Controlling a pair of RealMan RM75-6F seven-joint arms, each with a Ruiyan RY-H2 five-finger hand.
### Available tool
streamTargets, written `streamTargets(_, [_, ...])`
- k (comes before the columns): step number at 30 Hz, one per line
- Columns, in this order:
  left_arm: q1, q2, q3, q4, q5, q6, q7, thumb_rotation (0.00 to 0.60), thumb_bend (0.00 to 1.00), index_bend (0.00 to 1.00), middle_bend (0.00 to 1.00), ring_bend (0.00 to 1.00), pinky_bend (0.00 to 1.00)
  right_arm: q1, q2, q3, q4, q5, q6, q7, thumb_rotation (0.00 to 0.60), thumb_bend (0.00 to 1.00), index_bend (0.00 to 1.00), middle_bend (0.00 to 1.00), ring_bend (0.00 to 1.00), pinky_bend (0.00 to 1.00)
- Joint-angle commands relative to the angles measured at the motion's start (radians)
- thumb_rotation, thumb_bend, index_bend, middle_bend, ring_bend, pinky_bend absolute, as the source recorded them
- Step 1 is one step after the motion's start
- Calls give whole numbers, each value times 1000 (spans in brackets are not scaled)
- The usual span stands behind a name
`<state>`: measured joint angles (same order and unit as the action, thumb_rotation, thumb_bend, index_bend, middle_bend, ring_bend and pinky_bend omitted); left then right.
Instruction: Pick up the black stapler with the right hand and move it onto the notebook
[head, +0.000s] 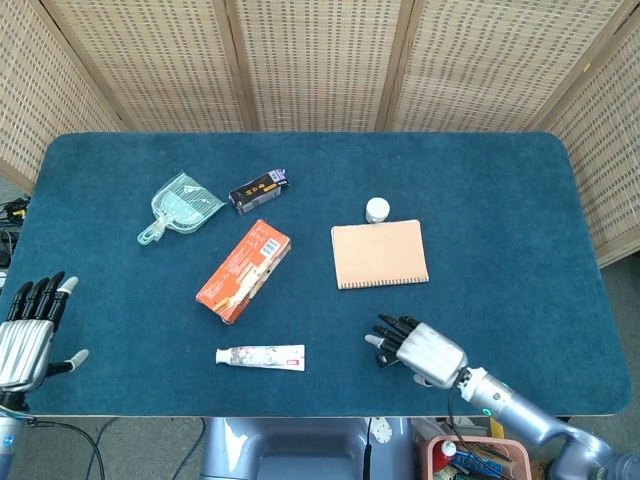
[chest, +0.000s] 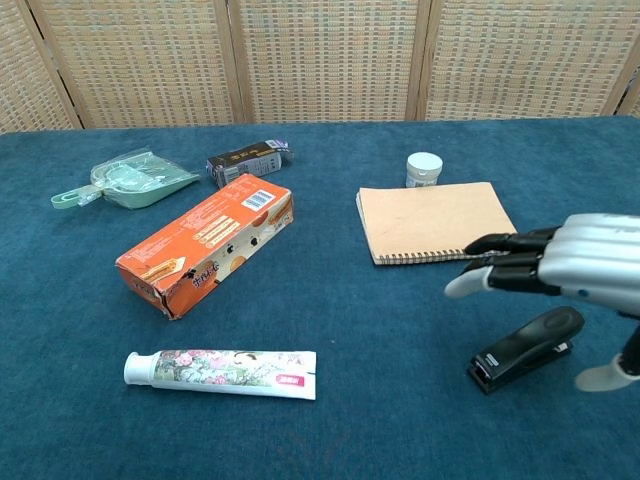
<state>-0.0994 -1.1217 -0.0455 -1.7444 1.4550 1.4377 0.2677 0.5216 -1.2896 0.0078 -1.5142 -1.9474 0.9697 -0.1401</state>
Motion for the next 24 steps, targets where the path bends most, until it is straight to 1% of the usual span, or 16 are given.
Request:
streamTargets(1, [-2, 1, 0, -3, -9, -8, 5, 600, 0, 0, 0, 0, 0, 39, -48, 5, 15, 21, -57, -63, 600, 46, 141, 174, 67, 251])
streamTargets(3, [-2, 4, 2, -8, -7, -7, 5, 600, 0, 0, 0, 0, 0, 47, -62, 9, 23, 35, -78, -101, 600, 85, 189, 211, 97, 263])
streamTargets(6, [-1, 6, 3, -10, -4, -3, 4, 600, 0, 0, 0, 0, 0, 52, -74, 9, 28, 58, -98, -132, 600, 144, 224, 249, 130, 296])
streamTargets(8, [-2, 7, 3, -11, -3, -3, 1, 600, 0, 0, 0, 0, 0, 54, -82, 8, 37, 76, -111, -154, 600, 166, 255, 272, 149, 312])
streamTargets(10, [-2, 8, 4, -10, -5, -4, 0, 600, 0, 0, 0, 0, 0, 54, -87, 8, 44, 85, -115, -168, 600, 202, 306, 321, 192, 344])
streamTargets(12, [-4, 9, 3, -10, -7, -6, -2, 600, 0, 0, 0, 0, 0, 52, -96, 8, 57, 96, -110, -182, 600, 254, 382, 389, 251, 383])
streamTargets(15, [-5, 8, 3, -9, -9, -8, -2, 600, 0, 0, 0, 0, 0, 48, -109, 2, 76, 107, -94, -179, 600, 307, 471, 451, 311, 431])
streamTargets(19, [-7, 8, 5, -9, -11, -12, 1, 600, 0, 0, 0, 0, 0, 50, -121, -2, 105, 119, -81, -182, 600, 387, 523, 529, 385, 519])
streamTargets(21, [-7, 8, 5, -9, -13, -12, 1, 600, 0, 0, 0, 0, 0, 51, -126, -2, 114, 120, -64, -170, 600, 411, 532, 540, 395, 532])
streamTargets(24, [-8, 7, 5, -9, -16, -13, 2, 600, 0, 0, 0, 0, 0, 53, -124, 0, 119, 117, -27, -140, 600, 416, 532, 540, 395, 532])
